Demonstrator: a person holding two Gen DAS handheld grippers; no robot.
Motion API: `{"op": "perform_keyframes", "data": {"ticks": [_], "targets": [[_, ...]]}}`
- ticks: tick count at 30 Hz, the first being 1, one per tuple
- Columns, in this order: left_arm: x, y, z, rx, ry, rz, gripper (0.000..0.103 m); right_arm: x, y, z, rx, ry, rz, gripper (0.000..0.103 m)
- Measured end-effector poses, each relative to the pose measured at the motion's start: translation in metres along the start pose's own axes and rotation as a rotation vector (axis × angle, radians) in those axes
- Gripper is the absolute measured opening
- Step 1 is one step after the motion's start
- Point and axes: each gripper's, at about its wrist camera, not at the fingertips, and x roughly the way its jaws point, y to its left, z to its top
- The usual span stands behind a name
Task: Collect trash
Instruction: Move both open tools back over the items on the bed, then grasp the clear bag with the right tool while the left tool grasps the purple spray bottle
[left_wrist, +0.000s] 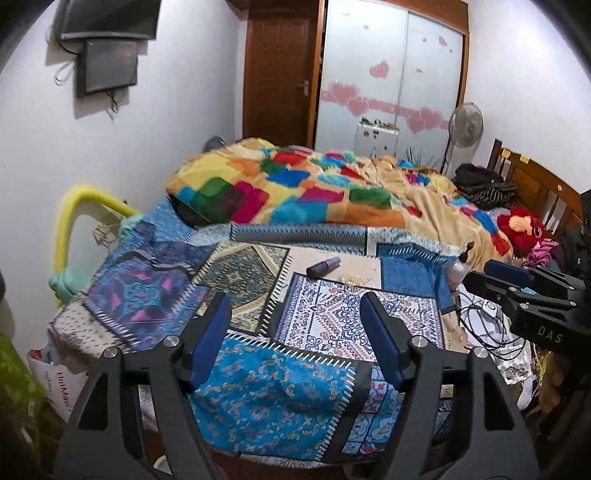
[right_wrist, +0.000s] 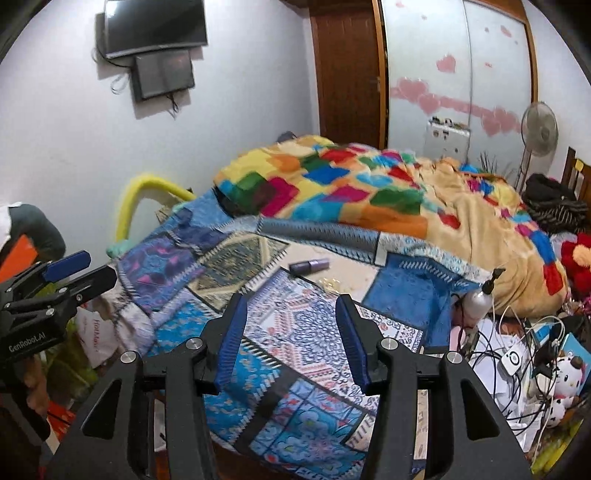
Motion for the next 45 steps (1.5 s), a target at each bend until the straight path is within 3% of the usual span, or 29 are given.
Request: {"op": "perform_keyframes", "data": {"ticks": [12,19,24,33,34,35,39,45], "targets": [[0.126,-0.001,0.004,0.033,0.104,-0.036,0.071,0.117,-0.046,-0.008,0.084,0.162,0.013,0.046],[0.206,-0.002,0.006,0.058,0.167,-0.095,0.071,0.206,-0.073,-0.012,0.126,0.259,0.11,0.046],[0.249,-0.001,0.015,0.072,0.185,-0.121,0.071,0.244,-0.08,-0.007,0.115,0.275,0.115,0.046],[0.304,-0.001,0.031,0.08,0.207,-0.164,0.071,0.269,-0.074,-0.012,0.047,0.259,0.056,0.044],[0.31,-0.003,0.032,0.078,0.213,-0.176,0.071,0.268,-0.071,-0.014,0.029,0.251,0.036,0.039],[0.317,-0.005,0.033,0.079,0.22,-0.186,0.071,0.267,-0.069,-0.016,0.011,0.244,0.017,0.025],[0.339,-0.022,0.029,0.135,0.251,-0.19,0.068,0.262,-0.073,-0.019,0.032,0.236,0.052,0.012],[0.36,-0.047,0.018,0.229,0.301,-0.175,0.045,0.25,-0.082,-0.02,0.069,0.21,0.043,0.011]]}}
